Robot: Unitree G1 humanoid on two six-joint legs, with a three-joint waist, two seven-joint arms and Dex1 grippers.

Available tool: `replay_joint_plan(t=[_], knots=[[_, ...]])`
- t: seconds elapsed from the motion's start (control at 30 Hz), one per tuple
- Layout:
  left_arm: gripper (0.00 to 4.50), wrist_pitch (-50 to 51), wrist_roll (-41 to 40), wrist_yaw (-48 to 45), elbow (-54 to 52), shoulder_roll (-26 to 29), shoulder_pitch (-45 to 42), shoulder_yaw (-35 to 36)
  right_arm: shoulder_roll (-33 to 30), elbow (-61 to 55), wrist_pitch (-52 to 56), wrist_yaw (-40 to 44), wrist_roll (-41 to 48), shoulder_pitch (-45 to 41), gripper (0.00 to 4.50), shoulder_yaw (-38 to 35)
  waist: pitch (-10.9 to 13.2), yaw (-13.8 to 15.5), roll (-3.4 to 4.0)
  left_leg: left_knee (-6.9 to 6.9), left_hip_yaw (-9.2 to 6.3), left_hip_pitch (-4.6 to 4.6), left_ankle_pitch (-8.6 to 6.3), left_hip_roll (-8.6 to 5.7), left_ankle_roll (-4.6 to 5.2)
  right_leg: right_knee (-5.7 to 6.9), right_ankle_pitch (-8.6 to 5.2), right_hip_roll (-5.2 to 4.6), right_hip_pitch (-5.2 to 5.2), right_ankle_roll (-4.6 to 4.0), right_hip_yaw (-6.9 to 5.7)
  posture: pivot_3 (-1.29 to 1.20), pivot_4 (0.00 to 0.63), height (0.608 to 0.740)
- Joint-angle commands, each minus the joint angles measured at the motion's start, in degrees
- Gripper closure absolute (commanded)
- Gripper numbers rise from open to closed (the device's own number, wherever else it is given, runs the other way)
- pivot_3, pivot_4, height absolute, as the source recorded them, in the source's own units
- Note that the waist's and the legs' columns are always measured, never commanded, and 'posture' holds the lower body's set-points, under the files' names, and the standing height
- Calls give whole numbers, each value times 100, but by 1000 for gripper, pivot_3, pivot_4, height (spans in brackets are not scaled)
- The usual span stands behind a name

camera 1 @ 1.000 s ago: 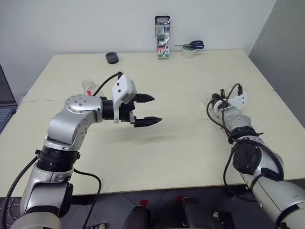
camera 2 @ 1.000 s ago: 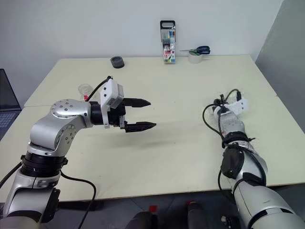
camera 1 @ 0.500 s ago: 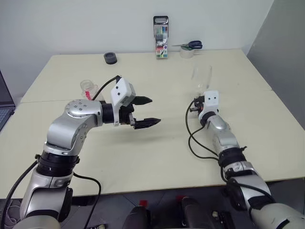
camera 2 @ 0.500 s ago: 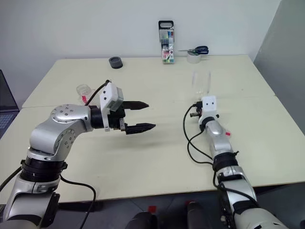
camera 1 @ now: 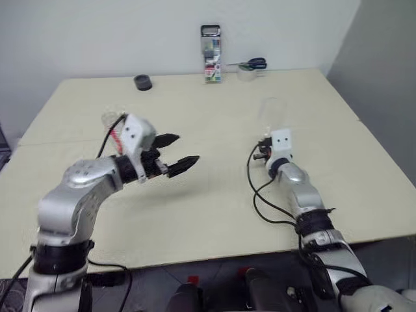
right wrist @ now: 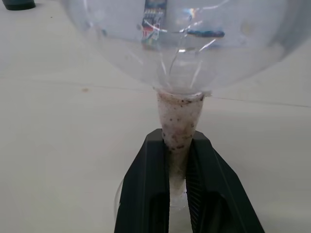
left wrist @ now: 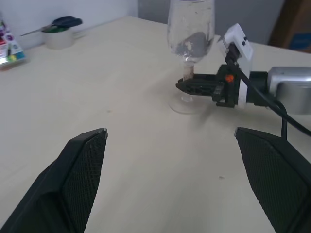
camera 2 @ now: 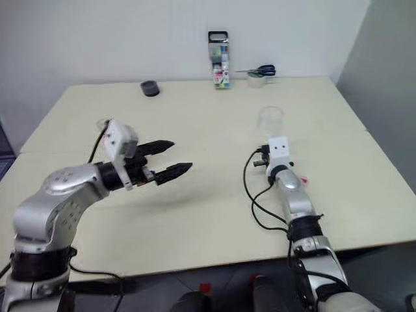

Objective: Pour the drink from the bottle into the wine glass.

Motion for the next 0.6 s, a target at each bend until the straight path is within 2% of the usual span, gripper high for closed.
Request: replay_joint_plan(t=[0.03, 0.27, 0.37, 0.6], knots=[[0, 226, -274, 619, -775, -175, 307, 447, 535, 1006, -585, 115, -159, -584, 4274, 233, 0, -39, 0, -3, 5, 6, 0, 7, 0, 4, 4, 9, -1, -7, 3, 0, 150, 740], [0, 387, -424, 1452, -1599, -351, 1243, 1116, 1337, 2634, -1637, 81, -410, -1536, 4274, 217, 4, -20, 6, -5, -6, 0, -2, 18, -3, 14, 2, 18, -10, -21, 4, 0, 150, 740], [0, 373, -490, 1646, -1788, -395, 1598, 1377, 1471, 2910, -1811, 77, -398, -1724, 4274, 187, 5, 66, 6, 0, -6, -3, -4, -2, -7, 4, 3, 11, -5, -20, -5, 0, 150, 740], [0, 350, -653, 1861, -2018, -312, 2050, 1692, 1611, 3246, -2090, 106, -443, -1838, 4274, 196, 6, 69, 8, -3, -4, -4, -5, 0, -8, -6, 5, 9, -2, -16, -4, 0, 150, 740]])
